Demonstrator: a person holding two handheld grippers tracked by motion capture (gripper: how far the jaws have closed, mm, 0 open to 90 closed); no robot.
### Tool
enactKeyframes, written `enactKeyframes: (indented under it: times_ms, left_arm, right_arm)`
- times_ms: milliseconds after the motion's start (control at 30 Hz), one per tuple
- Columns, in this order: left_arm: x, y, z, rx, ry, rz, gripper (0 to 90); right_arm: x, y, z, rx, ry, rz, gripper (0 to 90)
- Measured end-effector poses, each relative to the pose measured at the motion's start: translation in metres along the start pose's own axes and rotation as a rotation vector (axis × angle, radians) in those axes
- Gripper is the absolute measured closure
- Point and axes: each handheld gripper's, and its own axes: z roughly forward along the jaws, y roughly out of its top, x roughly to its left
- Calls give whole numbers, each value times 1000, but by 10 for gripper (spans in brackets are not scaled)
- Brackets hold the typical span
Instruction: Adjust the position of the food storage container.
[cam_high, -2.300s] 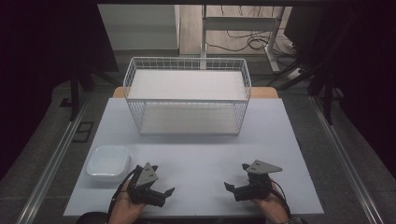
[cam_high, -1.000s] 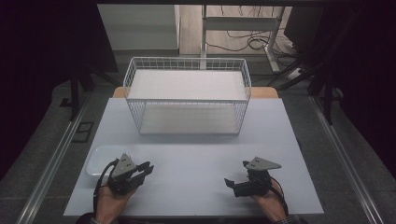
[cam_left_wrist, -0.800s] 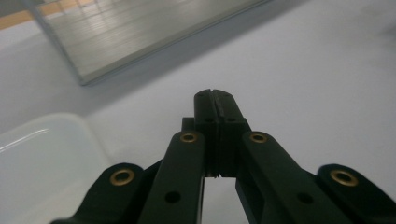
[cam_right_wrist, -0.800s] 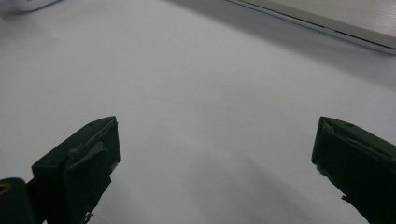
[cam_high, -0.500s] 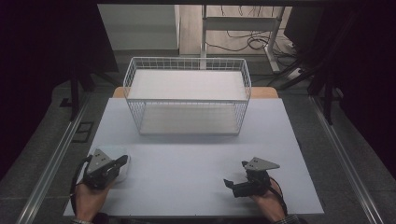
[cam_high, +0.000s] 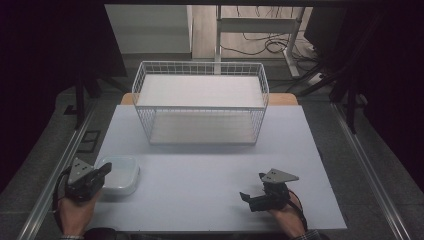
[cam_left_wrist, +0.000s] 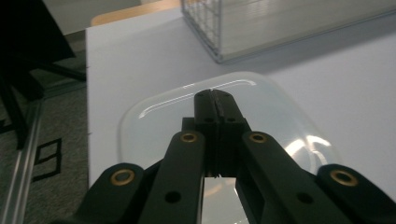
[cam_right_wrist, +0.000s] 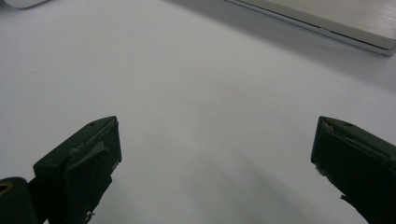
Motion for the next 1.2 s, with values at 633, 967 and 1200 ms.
enactKeyframes:
  times_ms: [633,967,1200]
  left_arm:
    - [42,-30,9,126,85,-83,900]
    - [29,-25,15,131,29,-59,900]
    - [13,-17,25,134,-13,-20,900]
  right_arm:
    - [0,-1,2,31,-19,0,17]
    - [1,-2,4,39,-4,-1,17]
    - [2,-2,5,40,8,2,18]
